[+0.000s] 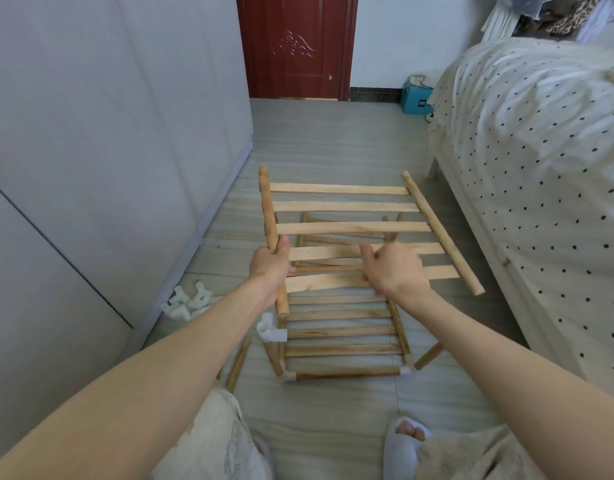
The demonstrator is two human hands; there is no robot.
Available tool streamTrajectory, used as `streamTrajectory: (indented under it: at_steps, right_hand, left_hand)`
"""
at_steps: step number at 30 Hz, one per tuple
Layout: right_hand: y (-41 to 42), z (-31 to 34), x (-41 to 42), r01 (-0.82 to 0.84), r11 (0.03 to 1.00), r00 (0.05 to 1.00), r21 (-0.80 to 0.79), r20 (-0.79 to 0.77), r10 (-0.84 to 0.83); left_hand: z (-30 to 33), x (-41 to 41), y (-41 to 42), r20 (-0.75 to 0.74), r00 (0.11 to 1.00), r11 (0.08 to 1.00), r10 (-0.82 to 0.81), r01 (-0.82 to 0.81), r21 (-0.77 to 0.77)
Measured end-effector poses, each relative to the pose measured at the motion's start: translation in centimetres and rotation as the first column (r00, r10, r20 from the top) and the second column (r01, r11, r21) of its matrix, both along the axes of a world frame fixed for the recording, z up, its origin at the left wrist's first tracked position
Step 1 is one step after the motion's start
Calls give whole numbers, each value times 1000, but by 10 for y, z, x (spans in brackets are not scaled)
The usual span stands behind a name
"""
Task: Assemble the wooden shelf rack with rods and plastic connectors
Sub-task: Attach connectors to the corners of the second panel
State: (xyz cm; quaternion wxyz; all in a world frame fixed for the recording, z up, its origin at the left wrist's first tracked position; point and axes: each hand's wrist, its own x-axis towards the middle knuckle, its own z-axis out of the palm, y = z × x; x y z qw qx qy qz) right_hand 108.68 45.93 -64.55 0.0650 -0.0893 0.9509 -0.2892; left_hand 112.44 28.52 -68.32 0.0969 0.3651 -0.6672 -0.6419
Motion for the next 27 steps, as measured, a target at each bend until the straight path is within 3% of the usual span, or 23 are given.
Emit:
streamTrajectory:
  at_steps: [1,2,4,6,8,9,11,14,19,27]
  right_hand:
    - [0,-3,4,79,994,973,-79,224,-60]
    - [0,-6,7,199,960,884,-195,458,-90]
    - [-2,-11,7,505,736,655,-450,755,12]
    - [-6,-13,-3,721,382,576,-578,806,132]
    - [-13,-11,-16,817,14,563,-577,802,199]
    - [-17,-11,-21,826,-129,563,-549,794,227]
    - [-24,-13,-27,808,-275,584,-521,768,263]
    - [-33,-28,-27,792,-331,606,-512,723,332]
    - [-51,-76,-29,789,-343,614,-510,629,477]
    - [-70,-135,-40,787,-311,614,-532,630,476]
  left_hand:
    - [-1,-2,0,-7,1000,1000,10,-10,26]
    - [-1,-4,1,-11,1000,999,18,-18,52]
    - [-2,-8,4,-7,1000,996,20,-20,84]
    - [-3,-12,8,-9,1000,996,7,-6,89]
    - [-3,-17,10,-36,999,996,-15,18,88]
    - [-2,-20,10,-55,998,995,-29,34,90]
    - [-3,-23,8,-76,996,995,-55,61,78]
    - [-5,-23,-6,-79,992,995,-98,100,21]
    - [-18,-25,-42,-18,960,960,-278,277,-24]
    - [-93,-32,-62,26,975,974,-221,222,-48]
